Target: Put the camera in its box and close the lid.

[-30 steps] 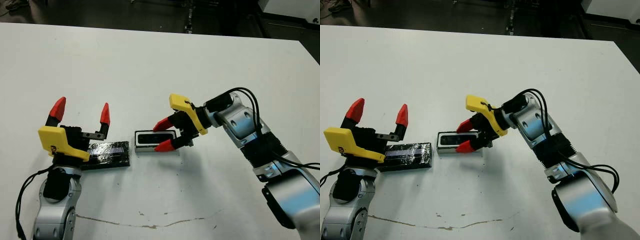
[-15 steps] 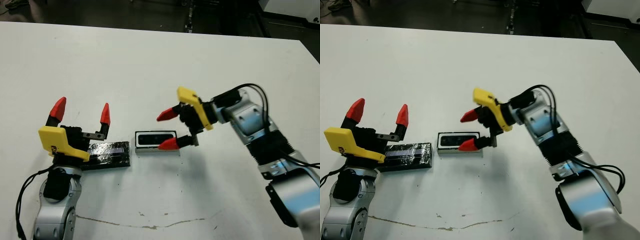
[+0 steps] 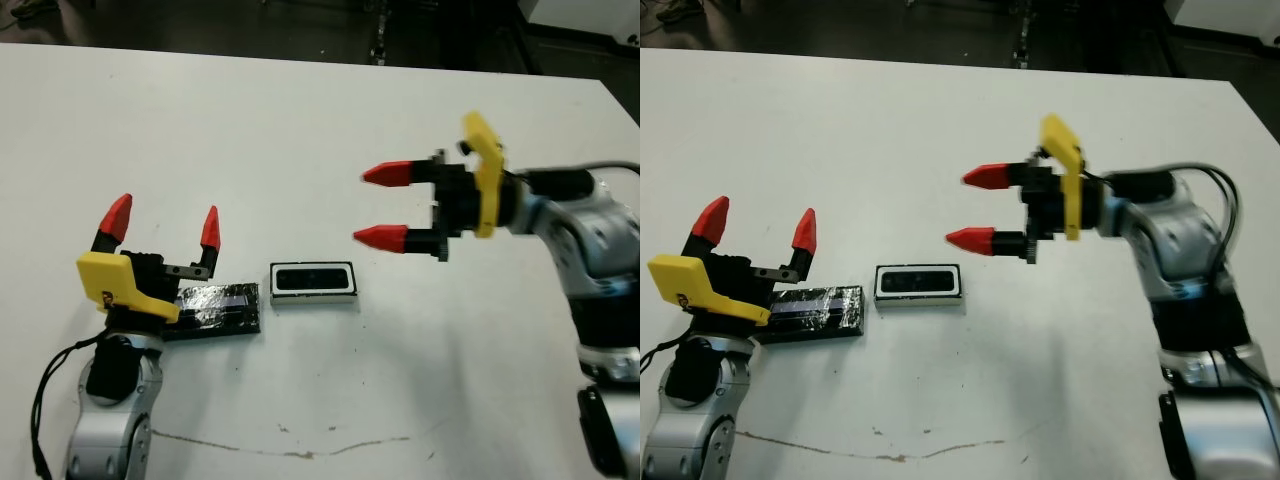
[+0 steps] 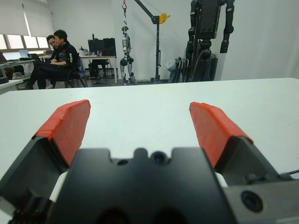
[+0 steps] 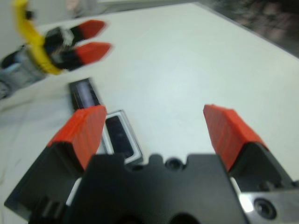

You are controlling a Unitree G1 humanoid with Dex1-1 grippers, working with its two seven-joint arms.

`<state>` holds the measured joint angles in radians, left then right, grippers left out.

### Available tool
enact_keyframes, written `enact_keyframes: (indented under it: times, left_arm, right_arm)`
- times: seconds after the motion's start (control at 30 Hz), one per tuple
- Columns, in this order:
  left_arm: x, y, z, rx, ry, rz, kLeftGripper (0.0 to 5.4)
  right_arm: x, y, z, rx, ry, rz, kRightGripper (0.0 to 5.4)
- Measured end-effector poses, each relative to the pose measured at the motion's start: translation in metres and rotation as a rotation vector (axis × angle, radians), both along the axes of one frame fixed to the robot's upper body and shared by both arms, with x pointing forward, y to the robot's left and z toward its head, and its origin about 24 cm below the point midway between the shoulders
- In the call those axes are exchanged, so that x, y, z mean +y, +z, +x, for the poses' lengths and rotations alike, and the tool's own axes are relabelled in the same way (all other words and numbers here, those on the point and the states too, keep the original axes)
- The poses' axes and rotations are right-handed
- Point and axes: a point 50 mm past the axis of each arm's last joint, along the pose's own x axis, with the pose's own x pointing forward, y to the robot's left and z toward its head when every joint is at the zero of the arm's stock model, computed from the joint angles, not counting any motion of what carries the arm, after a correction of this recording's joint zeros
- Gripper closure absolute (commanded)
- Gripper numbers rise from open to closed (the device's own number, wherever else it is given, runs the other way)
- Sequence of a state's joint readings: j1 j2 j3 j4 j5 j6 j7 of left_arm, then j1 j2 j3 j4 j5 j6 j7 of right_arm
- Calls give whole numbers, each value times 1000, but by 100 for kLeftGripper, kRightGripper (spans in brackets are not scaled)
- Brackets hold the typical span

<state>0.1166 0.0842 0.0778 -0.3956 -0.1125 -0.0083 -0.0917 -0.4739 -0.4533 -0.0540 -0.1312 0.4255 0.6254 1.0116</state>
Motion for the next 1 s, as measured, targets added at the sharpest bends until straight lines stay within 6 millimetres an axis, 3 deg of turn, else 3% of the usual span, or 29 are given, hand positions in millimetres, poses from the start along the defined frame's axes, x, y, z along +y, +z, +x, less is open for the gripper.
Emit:
enact_keyframes:
  times: [0.17, 0.33, 0.57, 1.0]
  left_arm:
    - [5, 3, 1, -7, 0, 12, 0]
    - [14, 9, 3, -9, -16, 68, 0]
    - [35, 32, 9, 1, -111, 166, 0]
    - [69, 80, 14, 142, -450, 526, 0]
  right_arm:
    - [-24, -24, -21, 3, -266, 110, 8]
    - [-36, -45, -46, 20, -446, 192, 69]
    - [-30, -66, -65, 11, -618, 298, 180]
    - [-21, -73, -68, -41, -786, 301, 398]
